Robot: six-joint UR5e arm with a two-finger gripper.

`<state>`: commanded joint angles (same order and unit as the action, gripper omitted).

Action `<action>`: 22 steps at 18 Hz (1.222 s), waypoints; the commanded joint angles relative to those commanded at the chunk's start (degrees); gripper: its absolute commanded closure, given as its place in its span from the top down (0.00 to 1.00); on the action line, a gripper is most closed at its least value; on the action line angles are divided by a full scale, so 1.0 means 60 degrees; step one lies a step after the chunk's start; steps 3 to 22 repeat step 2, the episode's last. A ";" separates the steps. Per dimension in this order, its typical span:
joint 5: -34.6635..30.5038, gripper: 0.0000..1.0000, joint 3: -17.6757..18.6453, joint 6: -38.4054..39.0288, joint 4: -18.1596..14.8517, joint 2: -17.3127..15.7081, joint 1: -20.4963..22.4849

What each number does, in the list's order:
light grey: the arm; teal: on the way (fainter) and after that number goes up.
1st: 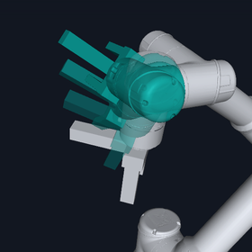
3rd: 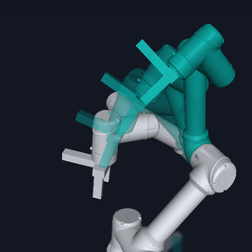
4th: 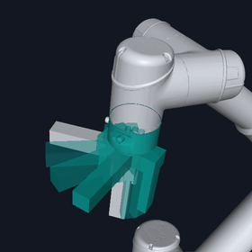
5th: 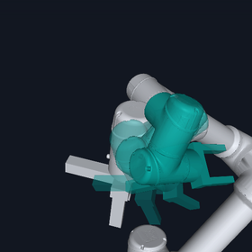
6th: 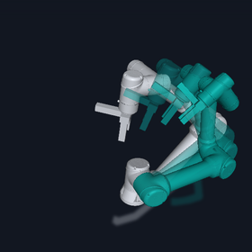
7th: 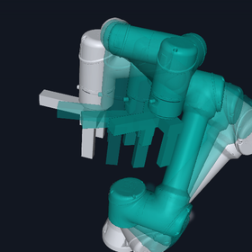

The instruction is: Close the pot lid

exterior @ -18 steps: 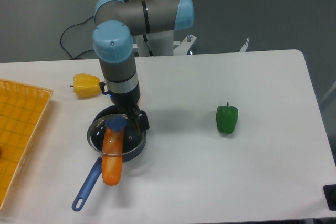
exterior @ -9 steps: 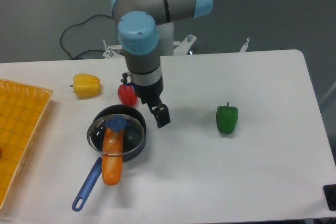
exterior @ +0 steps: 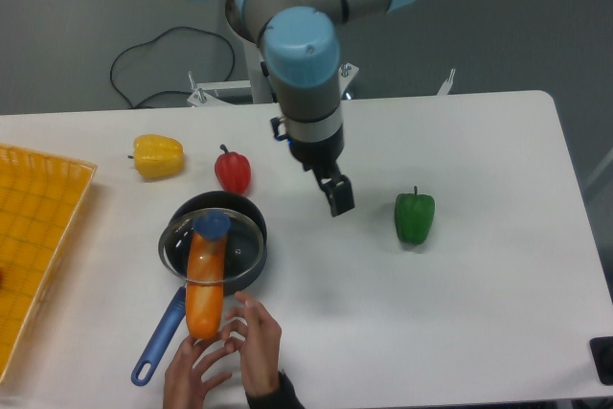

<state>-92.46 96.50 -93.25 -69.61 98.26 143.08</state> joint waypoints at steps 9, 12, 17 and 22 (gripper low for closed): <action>0.0000 1.00 0.0015 -0.0030 -0.0102 -0.0073 0.0102; 0.0000 1.00 0.0015 -0.0030 -0.0102 -0.0073 0.0102; 0.0000 1.00 0.0015 -0.0030 -0.0102 -0.0073 0.0102; 0.0000 1.00 0.0015 -0.0030 -0.0102 -0.0073 0.0102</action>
